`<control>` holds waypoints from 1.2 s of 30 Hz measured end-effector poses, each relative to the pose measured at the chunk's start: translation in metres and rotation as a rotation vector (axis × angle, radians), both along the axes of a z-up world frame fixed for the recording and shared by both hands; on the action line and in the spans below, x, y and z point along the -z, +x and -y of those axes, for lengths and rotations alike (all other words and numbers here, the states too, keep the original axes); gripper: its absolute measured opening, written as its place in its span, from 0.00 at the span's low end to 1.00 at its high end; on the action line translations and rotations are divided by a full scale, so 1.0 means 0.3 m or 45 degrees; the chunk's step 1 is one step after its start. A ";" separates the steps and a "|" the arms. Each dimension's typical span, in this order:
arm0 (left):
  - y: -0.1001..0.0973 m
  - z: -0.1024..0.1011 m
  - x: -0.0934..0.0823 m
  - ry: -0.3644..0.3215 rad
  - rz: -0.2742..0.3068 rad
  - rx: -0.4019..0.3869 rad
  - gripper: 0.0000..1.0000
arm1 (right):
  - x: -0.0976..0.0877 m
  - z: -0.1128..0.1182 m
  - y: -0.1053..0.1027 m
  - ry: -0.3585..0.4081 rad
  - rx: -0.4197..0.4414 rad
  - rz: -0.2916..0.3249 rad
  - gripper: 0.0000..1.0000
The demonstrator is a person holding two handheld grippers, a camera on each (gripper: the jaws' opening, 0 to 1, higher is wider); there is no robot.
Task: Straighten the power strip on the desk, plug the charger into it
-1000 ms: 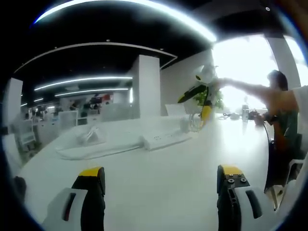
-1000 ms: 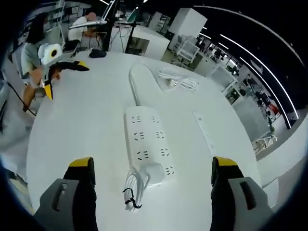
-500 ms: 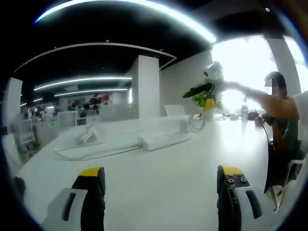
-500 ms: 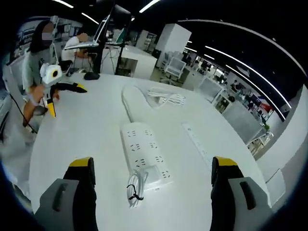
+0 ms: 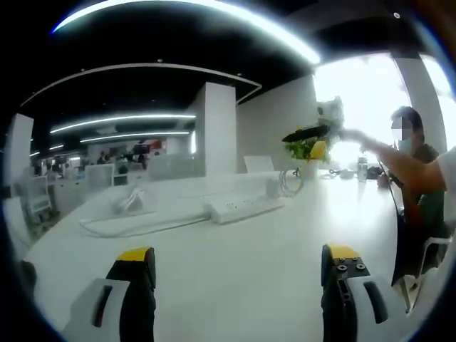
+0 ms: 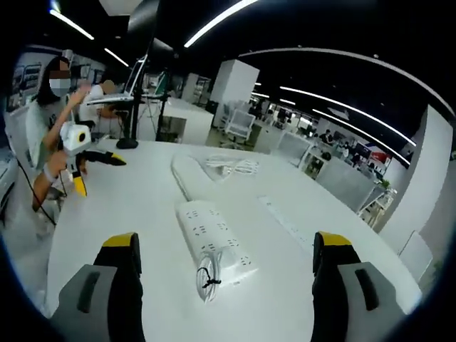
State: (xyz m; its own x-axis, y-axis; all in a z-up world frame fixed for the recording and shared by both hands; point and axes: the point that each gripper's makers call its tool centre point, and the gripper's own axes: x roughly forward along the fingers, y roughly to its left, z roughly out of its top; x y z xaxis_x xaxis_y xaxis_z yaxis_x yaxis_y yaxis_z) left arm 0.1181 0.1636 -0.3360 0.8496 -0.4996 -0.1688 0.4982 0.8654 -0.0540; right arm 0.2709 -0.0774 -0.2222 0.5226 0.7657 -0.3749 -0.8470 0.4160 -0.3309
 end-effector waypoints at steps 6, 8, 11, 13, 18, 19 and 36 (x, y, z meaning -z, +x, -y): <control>0.002 -0.013 -0.004 -0.010 0.005 -0.013 0.99 | -0.017 0.041 -0.020 0.092 0.046 0.038 1.00; 0.003 -0.016 -0.006 -0.011 0.007 -0.017 0.99 | -0.017 0.059 -0.030 0.124 0.069 0.048 1.00; 0.005 -0.018 -0.008 -0.014 0.009 -0.019 0.99 | -0.015 0.085 -0.044 0.156 0.096 0.069 1.00; 0.006 -0.020 -0.009 -0.014 0.010 -0.022 0.99 | -0.014 0.104 -0.053 0.179 0.118 0.074 1.00; 0.011 -0.023 -0.010 -0.020 0.011 -0.026 0.99 | -0.009 0.153 -0.071 0.231 0.163 0.092 1.00; 0.012 -0.023 -0.010 -0.021 0.011 -0.026 0.99 | -0.008 0.159 -0.075 0.239 0.171 0.098 1.00; 0.013 -0.037 -0.012 -0.032 0.021 -0.044 0.99 | 0.083 0.266 -0.191 0.423 0.287 0.069 1.00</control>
